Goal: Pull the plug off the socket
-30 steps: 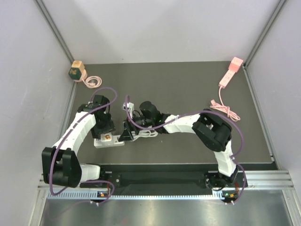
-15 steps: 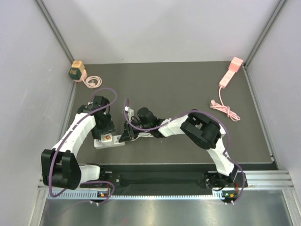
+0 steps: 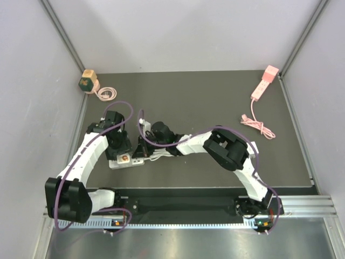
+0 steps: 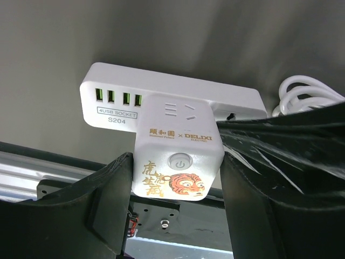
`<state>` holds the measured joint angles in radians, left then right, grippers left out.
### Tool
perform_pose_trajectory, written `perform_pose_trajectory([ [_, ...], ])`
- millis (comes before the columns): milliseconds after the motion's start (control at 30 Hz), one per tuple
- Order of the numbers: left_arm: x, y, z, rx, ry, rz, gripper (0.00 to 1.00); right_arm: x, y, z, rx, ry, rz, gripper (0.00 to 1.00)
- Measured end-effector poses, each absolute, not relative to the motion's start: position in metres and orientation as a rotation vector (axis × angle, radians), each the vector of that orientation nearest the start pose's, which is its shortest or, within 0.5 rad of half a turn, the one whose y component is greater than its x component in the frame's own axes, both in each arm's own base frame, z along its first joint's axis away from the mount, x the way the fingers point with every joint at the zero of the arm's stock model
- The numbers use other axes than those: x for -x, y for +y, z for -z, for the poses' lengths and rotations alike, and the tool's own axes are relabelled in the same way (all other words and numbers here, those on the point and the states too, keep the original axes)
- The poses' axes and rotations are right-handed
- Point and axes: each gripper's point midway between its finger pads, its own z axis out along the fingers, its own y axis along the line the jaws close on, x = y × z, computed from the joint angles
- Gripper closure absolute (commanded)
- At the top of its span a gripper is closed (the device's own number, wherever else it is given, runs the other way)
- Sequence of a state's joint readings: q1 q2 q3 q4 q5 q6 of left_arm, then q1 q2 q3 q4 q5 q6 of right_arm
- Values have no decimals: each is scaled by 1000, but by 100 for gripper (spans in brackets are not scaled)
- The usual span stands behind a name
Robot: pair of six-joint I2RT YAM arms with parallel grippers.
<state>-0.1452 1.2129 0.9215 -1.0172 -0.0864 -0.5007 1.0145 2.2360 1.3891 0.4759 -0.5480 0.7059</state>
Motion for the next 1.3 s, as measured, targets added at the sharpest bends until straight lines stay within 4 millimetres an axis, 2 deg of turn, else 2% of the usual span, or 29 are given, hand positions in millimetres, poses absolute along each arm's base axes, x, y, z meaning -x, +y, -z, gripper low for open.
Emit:
perform_pose_trajectory([
  [267,-205,-38,-97,489,2819,35,100,-197,544,-53,762,2208,-1518,100],
  [533,-210,-39,-94,429,2829,41,100,-203,542,-50,701,2245,-1508,100],
  [900,-221,-40,-98,409,2794,61,100,-213,542,-47,659,2350,-1580,100],
  [1300,-224,-36,-99,413,2806,2,100,-216,544,-47,638,2328,-1609,100],
])
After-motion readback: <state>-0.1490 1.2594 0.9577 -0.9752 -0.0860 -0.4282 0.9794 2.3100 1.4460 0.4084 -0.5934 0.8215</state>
